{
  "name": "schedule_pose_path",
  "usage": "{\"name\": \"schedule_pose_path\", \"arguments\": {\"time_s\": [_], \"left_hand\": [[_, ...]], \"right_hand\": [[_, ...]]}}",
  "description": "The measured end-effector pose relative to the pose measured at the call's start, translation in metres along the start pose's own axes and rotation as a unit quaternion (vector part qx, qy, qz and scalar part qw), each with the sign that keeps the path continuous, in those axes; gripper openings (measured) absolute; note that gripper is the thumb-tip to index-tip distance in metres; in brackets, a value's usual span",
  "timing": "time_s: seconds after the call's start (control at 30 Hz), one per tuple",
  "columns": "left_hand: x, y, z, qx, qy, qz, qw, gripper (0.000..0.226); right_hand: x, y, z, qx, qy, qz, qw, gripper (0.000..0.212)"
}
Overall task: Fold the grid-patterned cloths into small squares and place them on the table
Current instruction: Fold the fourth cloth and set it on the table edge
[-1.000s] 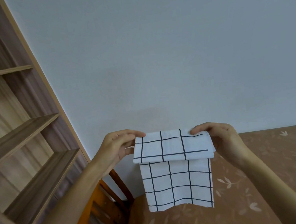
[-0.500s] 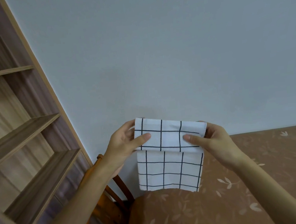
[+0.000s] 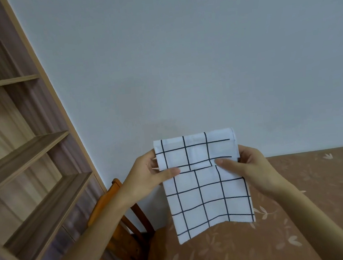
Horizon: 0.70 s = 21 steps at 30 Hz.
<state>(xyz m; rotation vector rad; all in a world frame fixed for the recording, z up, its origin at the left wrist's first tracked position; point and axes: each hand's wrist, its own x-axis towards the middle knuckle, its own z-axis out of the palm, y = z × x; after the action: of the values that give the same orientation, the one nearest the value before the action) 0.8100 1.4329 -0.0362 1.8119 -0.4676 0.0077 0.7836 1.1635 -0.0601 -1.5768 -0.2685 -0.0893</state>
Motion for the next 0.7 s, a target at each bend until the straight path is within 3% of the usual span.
{"name": "schedule_pose_path", "arguments": {"time_s": [0.1,0.27,0.43,0.6,0.7], "left_hand": [[-0.002,-0.001,-0.004,0.014,-0.021,-0.004,1.000,0.047],[-0.002,0.001,-0.010,-0.031,0.017,-0.007,0.999,0.028],[-0.003,0.003,-0.013,-0.083,0.009,-0.031,0.996,0.021],[-0.004,0.002,-0.014,-0.131,0.022,-0.053,0.990,0.033],[-0.003,0.004,-0.012,-0.128,0.037,-0.046,0.990,0.021]], "right_hand": [[0.000,-0.001,-0.002,0.019,0.004,-0.017,1.000,0.018],[0.003,0.002,-0.008,-0.025,0.009,-0.044,0.999,0.019],[0.005,0.004,-0.012,-0.023,-0.001,-0.051,0.998,0.052],[0.003,0.005,-0.014,0.003,-0.003,-0.032,0.999,0.053],[0.004,0.004,-0.014,0.037,0.014,-0.012,0.999,0.051]]}}
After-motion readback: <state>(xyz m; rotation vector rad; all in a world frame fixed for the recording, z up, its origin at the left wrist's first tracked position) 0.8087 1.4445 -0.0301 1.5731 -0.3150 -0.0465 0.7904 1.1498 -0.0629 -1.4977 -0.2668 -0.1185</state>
